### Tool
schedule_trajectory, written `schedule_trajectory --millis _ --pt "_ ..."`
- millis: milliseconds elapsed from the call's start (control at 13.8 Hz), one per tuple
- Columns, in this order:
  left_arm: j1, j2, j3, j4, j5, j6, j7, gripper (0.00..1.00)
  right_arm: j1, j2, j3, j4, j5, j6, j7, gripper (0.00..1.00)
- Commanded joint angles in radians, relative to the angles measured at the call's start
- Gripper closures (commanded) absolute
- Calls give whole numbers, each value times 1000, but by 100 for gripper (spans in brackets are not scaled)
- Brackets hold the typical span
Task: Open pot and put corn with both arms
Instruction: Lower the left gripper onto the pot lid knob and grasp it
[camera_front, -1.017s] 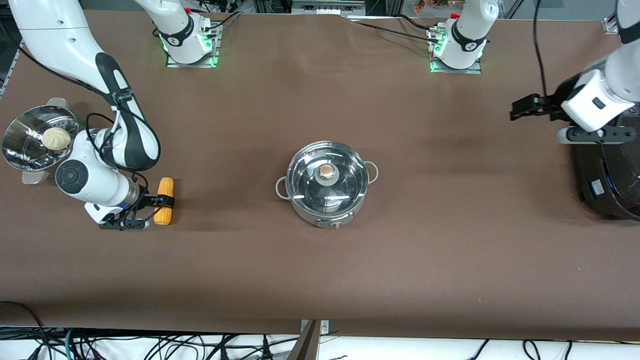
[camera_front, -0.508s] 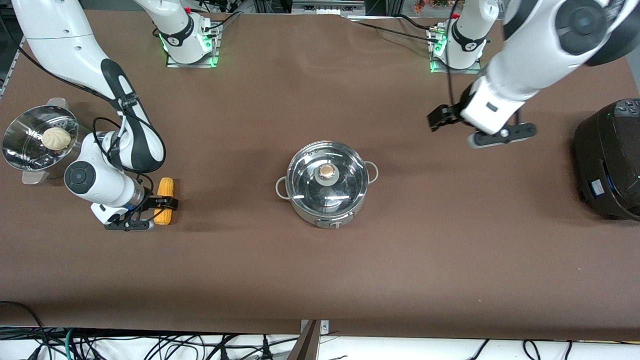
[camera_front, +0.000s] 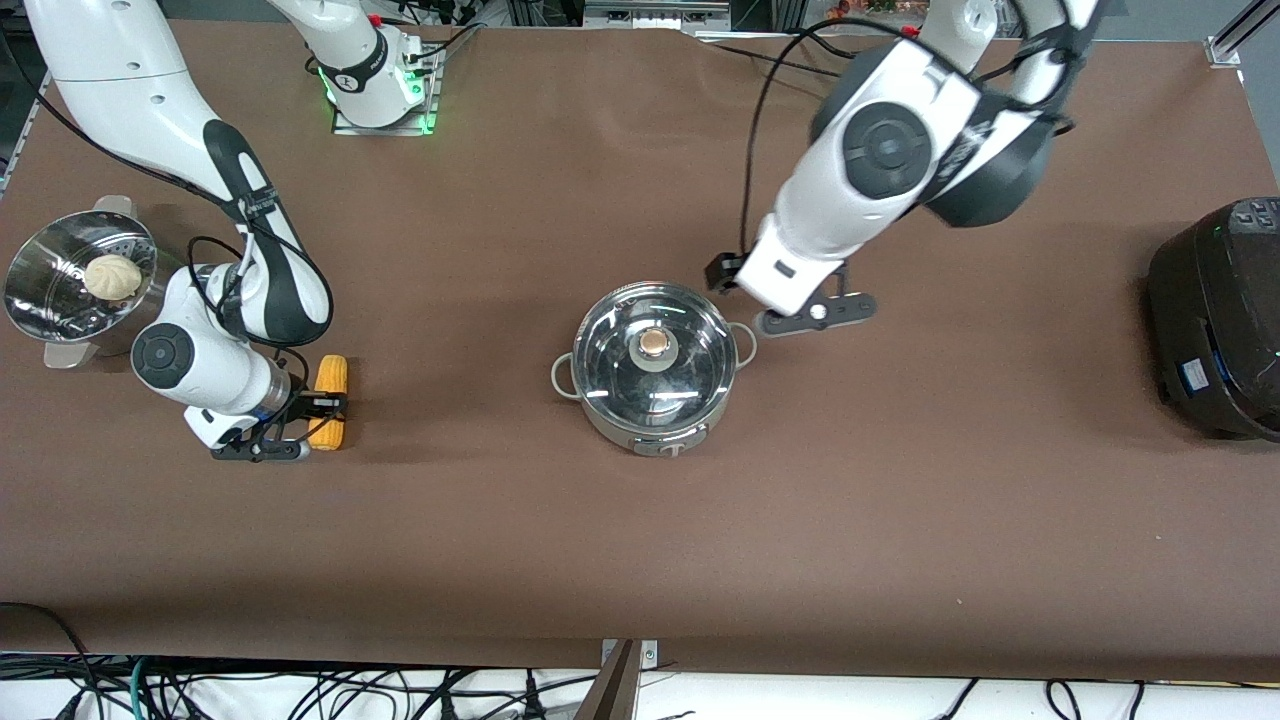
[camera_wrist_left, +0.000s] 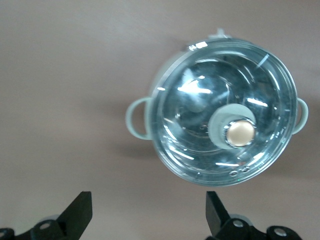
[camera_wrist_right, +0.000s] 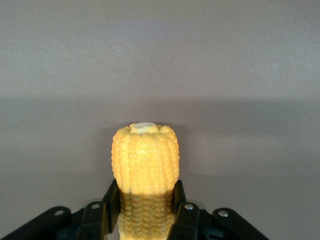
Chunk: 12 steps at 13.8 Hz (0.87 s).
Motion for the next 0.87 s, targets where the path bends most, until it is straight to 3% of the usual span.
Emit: schedule_trajectory --millis 0,218,508,799 --pt "-117 150 46 176 69 -25 -69 0 -4 -4 6 -11 7 6 -19 100" --pt "-203 260 80 280 91 1 -168 0 -5 -13 8 0 7 -2 -22 100" --pt "-250 323 84 294 193 75 -165 0 -5 -65 20 30 9 -110 -22 100" --pt "-252 334 87 291 208 121 -160 0 -5 -137 24 113 10 -279 -22 100"
